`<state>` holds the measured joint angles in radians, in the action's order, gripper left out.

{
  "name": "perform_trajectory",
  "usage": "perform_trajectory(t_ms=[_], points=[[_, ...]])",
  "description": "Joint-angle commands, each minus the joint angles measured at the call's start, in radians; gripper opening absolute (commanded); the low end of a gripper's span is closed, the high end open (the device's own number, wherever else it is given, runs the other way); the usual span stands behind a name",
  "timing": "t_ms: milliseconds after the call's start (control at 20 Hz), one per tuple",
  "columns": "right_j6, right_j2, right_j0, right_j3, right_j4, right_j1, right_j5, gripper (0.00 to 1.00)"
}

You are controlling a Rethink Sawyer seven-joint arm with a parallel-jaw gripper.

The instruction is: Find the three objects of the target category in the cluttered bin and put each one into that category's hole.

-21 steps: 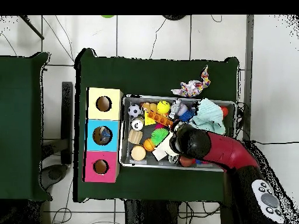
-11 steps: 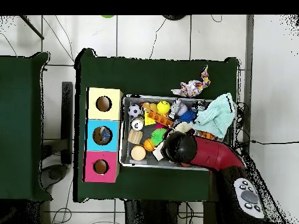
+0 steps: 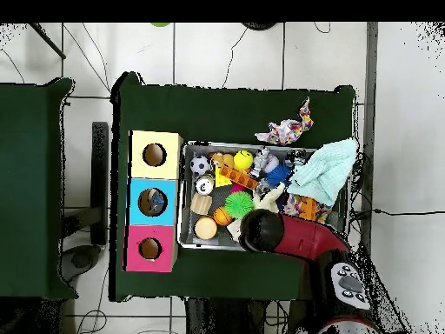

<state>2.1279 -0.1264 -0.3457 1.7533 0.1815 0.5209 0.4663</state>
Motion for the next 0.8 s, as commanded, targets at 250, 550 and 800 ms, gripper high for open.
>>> perform_trajectory(t_ms=[250, 550, 800], points=[[0.120, -0.025, -0.007, -0.079, 0.004, -0.168, -0.079, 1.00], [0.115, -0.017, -0.002, -0.077, 0.000, -0.155, -0.122, 0.00], [0.124, 0.041, -0.049, -0.025, -0.037, -0.065, -0.188, 0.00]])
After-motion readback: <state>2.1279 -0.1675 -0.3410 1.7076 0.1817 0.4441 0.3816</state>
